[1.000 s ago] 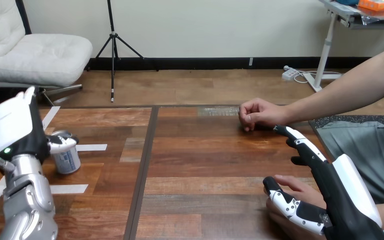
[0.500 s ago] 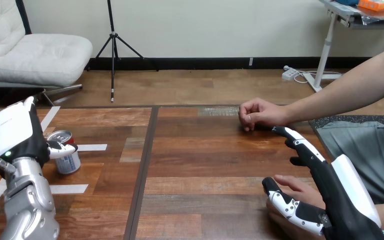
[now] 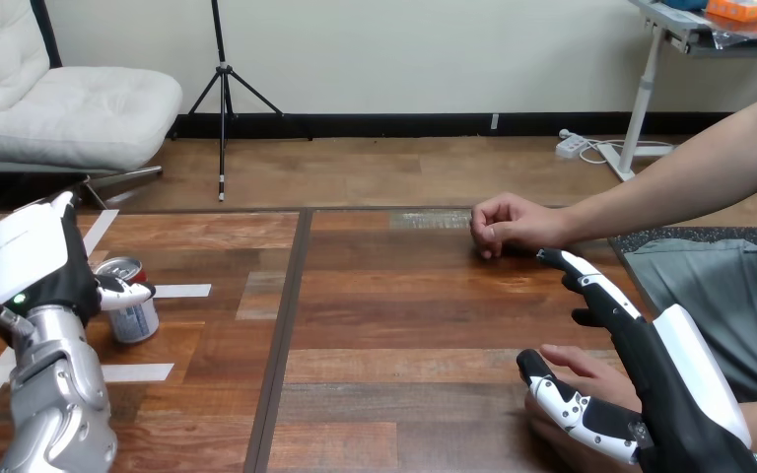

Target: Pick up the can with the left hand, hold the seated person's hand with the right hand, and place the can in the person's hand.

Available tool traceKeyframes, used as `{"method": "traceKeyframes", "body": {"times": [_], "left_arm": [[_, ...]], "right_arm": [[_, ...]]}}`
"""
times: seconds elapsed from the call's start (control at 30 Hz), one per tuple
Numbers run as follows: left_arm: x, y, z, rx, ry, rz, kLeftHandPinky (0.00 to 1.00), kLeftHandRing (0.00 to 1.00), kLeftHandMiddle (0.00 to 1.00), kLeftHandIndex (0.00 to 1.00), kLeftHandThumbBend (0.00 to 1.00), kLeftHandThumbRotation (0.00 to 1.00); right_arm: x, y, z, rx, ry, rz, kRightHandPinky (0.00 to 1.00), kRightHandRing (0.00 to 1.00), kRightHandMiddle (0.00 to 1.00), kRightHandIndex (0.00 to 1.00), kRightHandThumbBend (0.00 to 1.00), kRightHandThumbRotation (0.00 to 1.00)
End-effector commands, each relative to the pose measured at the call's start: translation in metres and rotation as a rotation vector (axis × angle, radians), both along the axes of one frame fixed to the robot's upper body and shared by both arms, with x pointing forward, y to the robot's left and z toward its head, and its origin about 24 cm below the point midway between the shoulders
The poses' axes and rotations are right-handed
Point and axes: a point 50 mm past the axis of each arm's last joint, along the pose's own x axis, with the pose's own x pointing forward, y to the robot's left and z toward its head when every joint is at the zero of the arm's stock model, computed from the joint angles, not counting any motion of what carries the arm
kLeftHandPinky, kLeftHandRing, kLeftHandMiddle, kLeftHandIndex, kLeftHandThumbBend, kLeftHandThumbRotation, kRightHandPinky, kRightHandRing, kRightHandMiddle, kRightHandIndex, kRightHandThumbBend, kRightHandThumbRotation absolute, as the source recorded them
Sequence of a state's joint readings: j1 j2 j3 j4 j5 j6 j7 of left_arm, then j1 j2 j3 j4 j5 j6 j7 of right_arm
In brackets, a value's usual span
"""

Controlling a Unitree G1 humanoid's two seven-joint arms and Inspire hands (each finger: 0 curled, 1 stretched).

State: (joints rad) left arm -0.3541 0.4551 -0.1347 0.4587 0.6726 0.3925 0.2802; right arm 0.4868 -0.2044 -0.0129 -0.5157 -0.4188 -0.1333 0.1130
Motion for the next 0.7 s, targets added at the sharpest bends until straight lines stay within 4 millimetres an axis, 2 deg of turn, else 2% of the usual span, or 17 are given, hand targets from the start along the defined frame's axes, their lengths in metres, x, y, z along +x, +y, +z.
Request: {"method": "traceKeyframes", "body": {"times": [0.0,0.4,0.67], "left_arm": [[0.0171,-0.0023,0.0233,-0.006,-0.081,-0.042,0.72,0.84,0.88,0.86,0.82,0.18],[0.0201,-0.0025,0.0180,-0.074,-0.087,-0.054,0.72,0.82,0.86,0.82,0.83,0.16],[0.0228,-0.0027,0.0151,-0.096,-0.083,-0.063,0.64,0.74,0.76,0.77,0.84,0.15]], "right_arm": [[0.0080,0.0016,0.0167,-0.018,-0.087,0.024,0.83,0.92,0.94,0.90,0.33,0.00],[0.0077,0.0016,0.0166,-0.015,-0.081,0.021,0.83,0.92,0.94,0.90,0.33,0.00],[0.0076,0.0011,0.0167,-0.021,-0.083,0.022,0.83,0.92,0.94,0.90,0.34,0.00]]}}
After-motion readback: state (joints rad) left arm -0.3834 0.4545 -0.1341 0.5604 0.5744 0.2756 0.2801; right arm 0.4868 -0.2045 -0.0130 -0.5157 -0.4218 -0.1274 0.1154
